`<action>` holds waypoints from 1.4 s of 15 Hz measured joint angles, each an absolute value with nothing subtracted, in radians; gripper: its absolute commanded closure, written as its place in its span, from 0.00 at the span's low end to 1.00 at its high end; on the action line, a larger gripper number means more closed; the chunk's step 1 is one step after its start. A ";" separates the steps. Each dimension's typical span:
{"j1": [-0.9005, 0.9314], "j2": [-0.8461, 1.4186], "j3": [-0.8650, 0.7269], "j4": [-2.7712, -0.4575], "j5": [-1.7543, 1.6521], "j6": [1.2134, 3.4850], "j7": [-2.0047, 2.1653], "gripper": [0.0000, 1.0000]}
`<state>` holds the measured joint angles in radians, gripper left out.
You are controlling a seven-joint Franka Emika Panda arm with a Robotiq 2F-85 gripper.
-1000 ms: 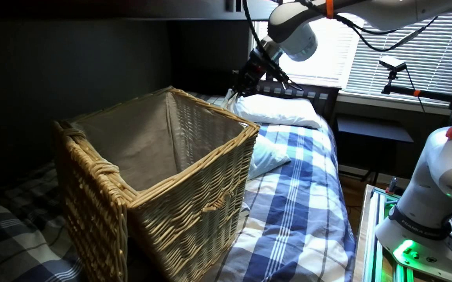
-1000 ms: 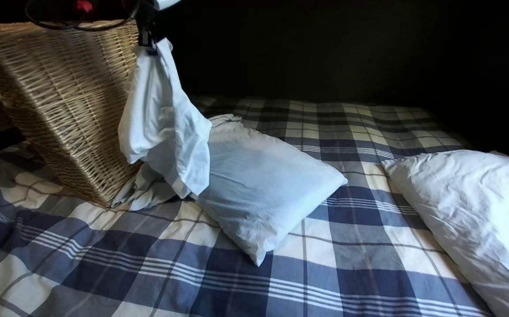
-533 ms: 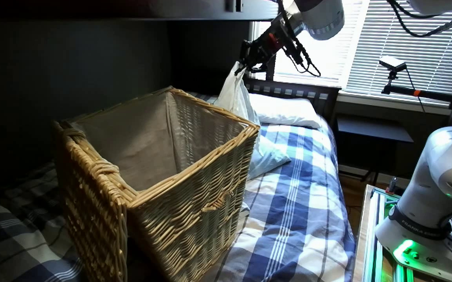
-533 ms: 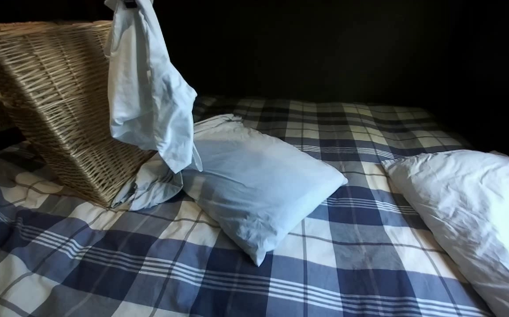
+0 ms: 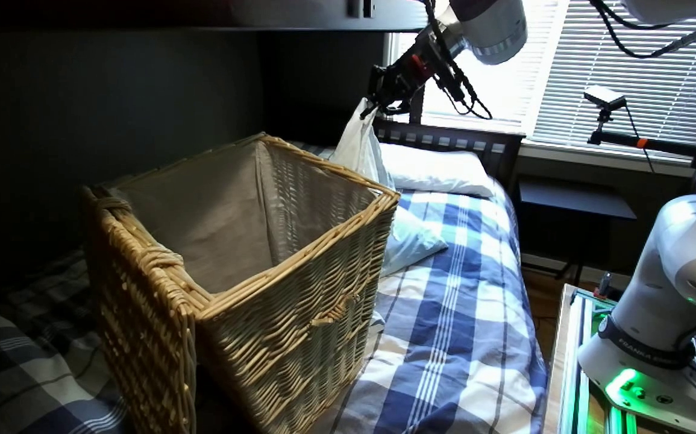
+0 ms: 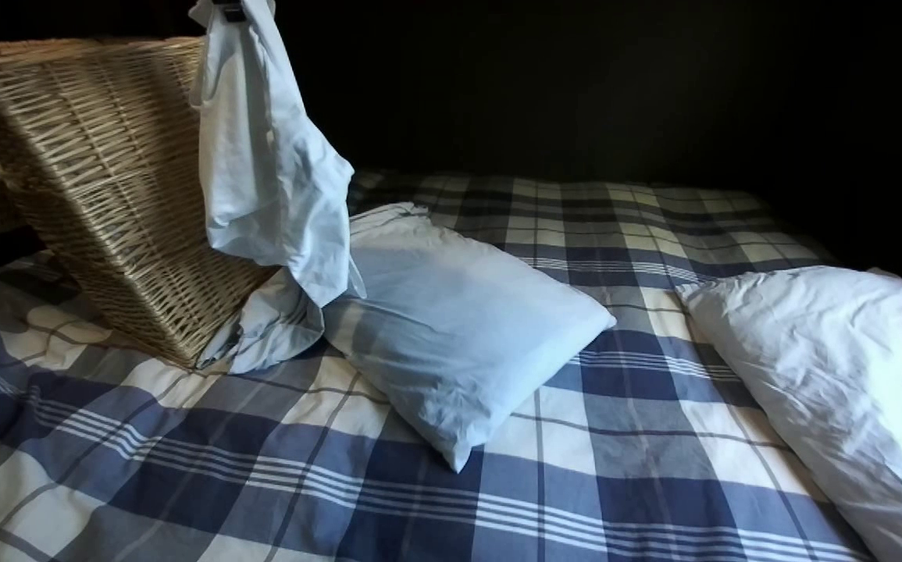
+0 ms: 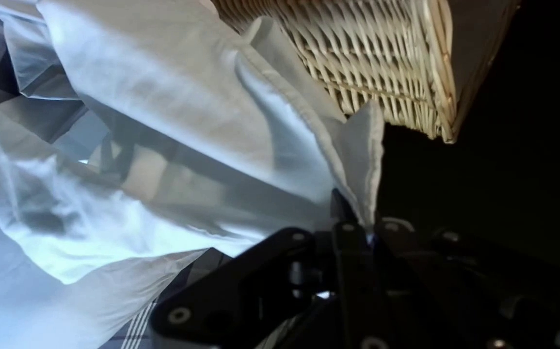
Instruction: Put the white pillow case onto the basket
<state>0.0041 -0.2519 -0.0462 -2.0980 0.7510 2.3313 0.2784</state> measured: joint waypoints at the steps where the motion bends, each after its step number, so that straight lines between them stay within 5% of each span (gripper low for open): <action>1: 0.005 -0.253 -0.044 -2.096 0.750 2.331 0.274 0.99; 21: 0.271 -0.374 0.095 -1.946 0.818 2.309 -0.125 0.99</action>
